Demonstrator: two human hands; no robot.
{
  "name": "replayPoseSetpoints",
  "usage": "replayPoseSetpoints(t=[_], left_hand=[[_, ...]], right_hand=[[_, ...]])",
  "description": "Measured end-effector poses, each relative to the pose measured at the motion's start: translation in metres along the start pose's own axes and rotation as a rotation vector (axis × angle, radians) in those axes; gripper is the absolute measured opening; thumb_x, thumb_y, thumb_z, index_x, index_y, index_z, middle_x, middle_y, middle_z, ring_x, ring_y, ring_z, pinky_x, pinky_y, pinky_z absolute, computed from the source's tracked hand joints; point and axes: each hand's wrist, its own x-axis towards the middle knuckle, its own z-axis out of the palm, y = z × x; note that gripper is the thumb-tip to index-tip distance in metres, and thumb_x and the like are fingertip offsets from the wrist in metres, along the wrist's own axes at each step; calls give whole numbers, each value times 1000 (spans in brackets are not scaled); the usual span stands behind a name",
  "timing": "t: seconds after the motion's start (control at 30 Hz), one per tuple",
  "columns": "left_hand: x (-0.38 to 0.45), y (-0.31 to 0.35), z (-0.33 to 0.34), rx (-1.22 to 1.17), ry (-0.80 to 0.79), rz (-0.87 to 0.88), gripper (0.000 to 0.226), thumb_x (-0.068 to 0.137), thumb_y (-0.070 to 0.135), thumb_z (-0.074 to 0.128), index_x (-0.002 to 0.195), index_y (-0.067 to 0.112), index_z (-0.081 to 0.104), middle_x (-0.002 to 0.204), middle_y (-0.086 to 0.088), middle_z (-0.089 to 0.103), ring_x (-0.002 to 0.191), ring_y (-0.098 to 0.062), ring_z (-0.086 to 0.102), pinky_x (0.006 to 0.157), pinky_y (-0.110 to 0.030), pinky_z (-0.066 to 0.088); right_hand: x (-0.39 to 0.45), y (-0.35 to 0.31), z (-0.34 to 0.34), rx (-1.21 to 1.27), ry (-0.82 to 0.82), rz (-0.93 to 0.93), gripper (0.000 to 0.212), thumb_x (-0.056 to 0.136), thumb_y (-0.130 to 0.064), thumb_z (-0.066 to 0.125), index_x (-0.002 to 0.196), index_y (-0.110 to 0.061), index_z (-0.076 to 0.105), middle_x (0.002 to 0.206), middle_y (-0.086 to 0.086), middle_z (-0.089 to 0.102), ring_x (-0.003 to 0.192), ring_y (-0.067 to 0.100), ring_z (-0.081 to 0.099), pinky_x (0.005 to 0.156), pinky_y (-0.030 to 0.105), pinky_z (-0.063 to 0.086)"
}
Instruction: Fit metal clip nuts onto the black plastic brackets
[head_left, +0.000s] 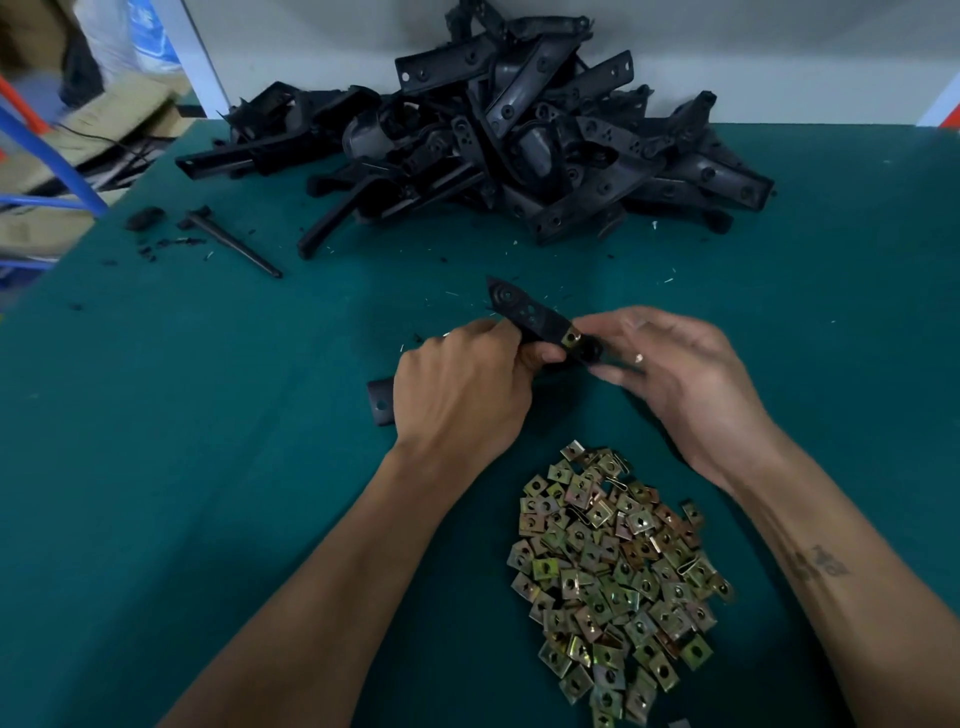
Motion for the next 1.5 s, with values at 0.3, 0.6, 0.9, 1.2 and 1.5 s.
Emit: replayPoseSetpoints(t=[0.3,0.6,0.9,1.2,1.5], left_hand=[[1,-1,5,15,15,-37,28,105,39,35,87,20,43,85,-5,67,67,-35,60,55,-35,32],[1,-1,6,-17,13,-1,25,105,38,37,85,22,35,85,-5,66,68,-34,60,56,-34,29],[1,-2,7,-10,-14,11,33,106,42,28,85,20,41,85,-1,64,70,-29,58,56,-35,36],[1,-2,6,-35,8,14,39,106,48,24,79,22,37,79,-1,61,68,-28,56,55,-35,37],[-1,-5,3,-80,68,79,39,103,49,32,74,23,35,66,10,35,59,-18,33,52,-31,27]], right_hand=[[-16,-8,-7,-699,-263,-97,9,81,-30,82,85,-34,75,88,-16,65,80,9,60,66,23,42],[-21,-11,8,-971,-308,-110,11,85,-28,74,84,-36,67,94,-18,56,80,4,57,68,42,53],[-16,-9,-10,-857,-183,-122,15,90,-14,75,100,-24,73,90,-16,59,83,5,59,70,19,48],[-16,-6,0,-922,-277,-60,15,85,-32,78,80,-33,64,86,-15,57,80,4,54,67,28,46],[-18,-11,-12,-521,-162,-154,8,88,-26,76,89,-23,69,77,-2,74,54,16,63,47,31,47]])
